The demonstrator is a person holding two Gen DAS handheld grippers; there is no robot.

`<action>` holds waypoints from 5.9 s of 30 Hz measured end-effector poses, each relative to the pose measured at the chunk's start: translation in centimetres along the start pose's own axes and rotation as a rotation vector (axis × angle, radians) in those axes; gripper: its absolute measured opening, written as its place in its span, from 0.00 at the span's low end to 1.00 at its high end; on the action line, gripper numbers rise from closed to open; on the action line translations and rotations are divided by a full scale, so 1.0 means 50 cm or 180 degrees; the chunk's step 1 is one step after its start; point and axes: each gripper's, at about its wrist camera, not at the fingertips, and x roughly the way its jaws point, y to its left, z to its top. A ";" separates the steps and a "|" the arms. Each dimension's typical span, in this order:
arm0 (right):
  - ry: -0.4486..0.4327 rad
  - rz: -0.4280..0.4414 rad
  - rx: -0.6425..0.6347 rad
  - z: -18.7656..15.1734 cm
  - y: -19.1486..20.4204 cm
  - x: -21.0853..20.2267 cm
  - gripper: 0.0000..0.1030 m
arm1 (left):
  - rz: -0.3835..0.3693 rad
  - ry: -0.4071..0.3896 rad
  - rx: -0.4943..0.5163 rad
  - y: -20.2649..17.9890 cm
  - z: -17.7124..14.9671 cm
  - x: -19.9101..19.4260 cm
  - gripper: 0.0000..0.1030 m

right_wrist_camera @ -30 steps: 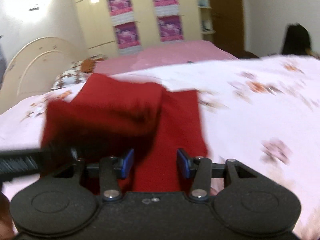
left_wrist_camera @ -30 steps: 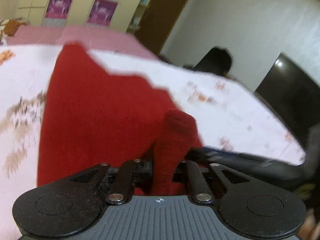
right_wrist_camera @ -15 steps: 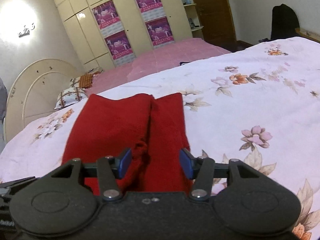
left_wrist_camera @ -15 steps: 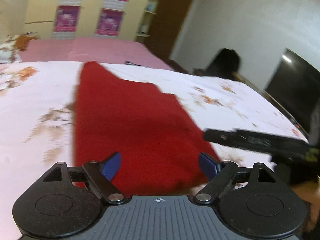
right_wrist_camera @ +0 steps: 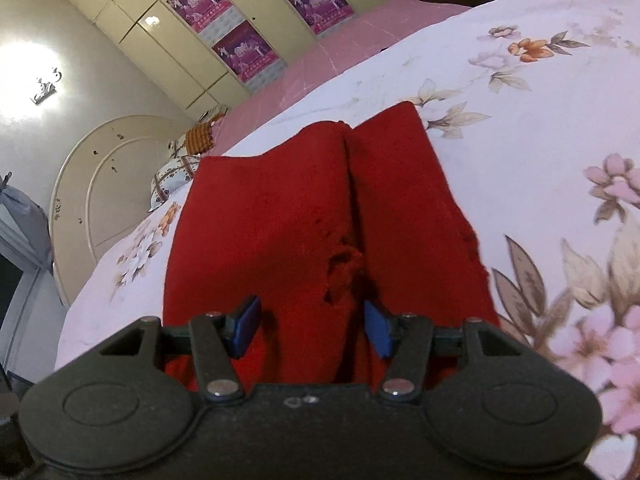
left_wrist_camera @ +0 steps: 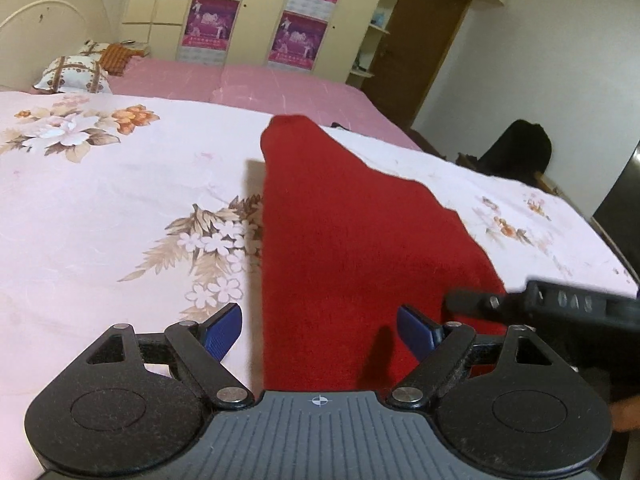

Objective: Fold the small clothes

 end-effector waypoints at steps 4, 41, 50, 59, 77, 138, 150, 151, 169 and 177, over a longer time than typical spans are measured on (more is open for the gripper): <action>-0.0037 0.0041 -0.0015 0.011 0.010 0.025 0.34 | -0.0003 0.0061 -0.0006 0.000 -0.001 0.019 0.82; -0.0011 0.0421 0.0104 0.064 -0.030 0.026 0.51 | 0.0025 0.0038 -0.0068 0.014 0.026 0.048 0.82; -0.0189 0.0371 -0.0131 0.065 0.006 0.024 0.15 | -0.0035 0.0009 -0.0111 0.015 0.040 0.049 0.82; -0.0358 -0.0051 -0.0453 0.051 -0.026 -0.069 0.15 | -0.0169 0.0084 0.0007 -0.040 0.037 0.056 0.82; -0.0134 -0.0235 -0.0395 -0.021 -0.055 -0.143 0.30 | -0.0052 0.0302 -0.0060 -0.041 -0.015 0.052 0.82; -0.0278 -0.0829 -0.0960 0.160 0.005 0.112 0.16 | 0.0179 0.0228 -0.0330 -0.034 0.178 0.259 0.97; -0.0294 -0.0881 -0.0947 0.173 0.012 0.134 0.19 | 0.0257 0.0282 -0.0259 -0.039 0.188 0.289 0.98; -0.0291 -0.0882 -0.0955 0.172 0.012 0.133 0.19 | 0.0276 0.0286 -0.0246 -0.042 0.188 0.286 0.98; -0.0454 -0.0868 -0.1151 0.113 0.055 0.026 0.30 | 0.0439 0.0111 0.0300 -0.087 0.138 0.166 0.97; -0.0287 -0.1085 -0.1337 0.080 0.050 0.042 0.30 | 0.0464 0.0139 0.0335 -0.097 0.126 0.148 0.97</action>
